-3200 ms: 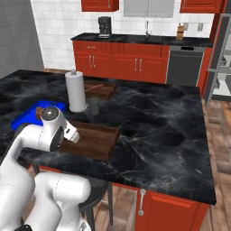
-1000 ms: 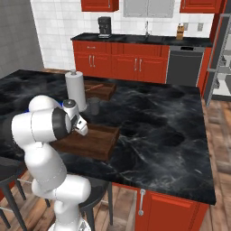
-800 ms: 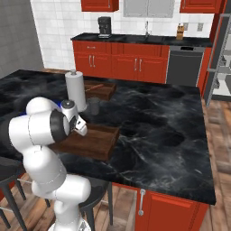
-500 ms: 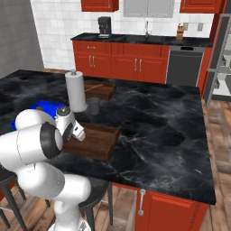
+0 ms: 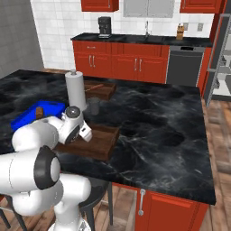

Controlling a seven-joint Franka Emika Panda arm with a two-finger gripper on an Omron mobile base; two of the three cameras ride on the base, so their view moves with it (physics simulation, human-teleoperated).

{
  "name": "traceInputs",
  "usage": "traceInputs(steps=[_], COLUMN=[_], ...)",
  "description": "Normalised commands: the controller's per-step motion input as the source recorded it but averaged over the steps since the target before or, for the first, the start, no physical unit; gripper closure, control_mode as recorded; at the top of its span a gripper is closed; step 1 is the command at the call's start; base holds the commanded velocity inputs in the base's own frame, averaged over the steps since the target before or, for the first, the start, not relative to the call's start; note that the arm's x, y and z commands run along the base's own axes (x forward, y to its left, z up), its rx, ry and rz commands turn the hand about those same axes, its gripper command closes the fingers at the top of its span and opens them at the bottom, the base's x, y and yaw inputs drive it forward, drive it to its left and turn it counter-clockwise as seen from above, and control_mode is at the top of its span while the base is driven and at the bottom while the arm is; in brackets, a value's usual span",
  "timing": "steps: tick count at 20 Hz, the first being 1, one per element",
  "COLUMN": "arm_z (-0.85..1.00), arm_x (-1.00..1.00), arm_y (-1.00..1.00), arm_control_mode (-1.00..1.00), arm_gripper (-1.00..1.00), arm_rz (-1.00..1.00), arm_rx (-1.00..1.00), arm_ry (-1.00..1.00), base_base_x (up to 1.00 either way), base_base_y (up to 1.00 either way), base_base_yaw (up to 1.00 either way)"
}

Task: Take the cupcake and cake from the fridge and place them on the empty tray on the dining counter.

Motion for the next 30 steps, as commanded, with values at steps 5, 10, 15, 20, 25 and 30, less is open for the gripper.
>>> traceInputs(steps=[5,10,15,20,25,30], arm_z=[0.00,-0.13,-0.31,-0.15,-0.23,-0.24], arm_x=[-0.10,-0.38,0.05,0.85,0.28,-0.03], arm_y=[0.19,0.35,0.14,0.00,0.00,0.00], arm_control_mode=[-1.00,-1.00,-1.00,-1.00,-1.00,-1.00], arm_gripper=[-1.00,-1.00,-1.00,-1.00,-1.00,-1.00], arm_rz=[0.00,0.00,0.00,0.00,0.00,0.00], arm_rx=[0.06,0.06,-0.02,-0.10,-0.02,0.00], arm_ry=[-0.02,-0.01,-0.08,-0.19,-0.10,0.00], base_base_x=[0.00,0.00,0.00,0.00,0.00,0.00], base_base_y=[0.00,0.00,0.00,0.00,0.00,0.00], base_base_yaw=[0.00,0.00,0.00,0.00,0.00,0.00])
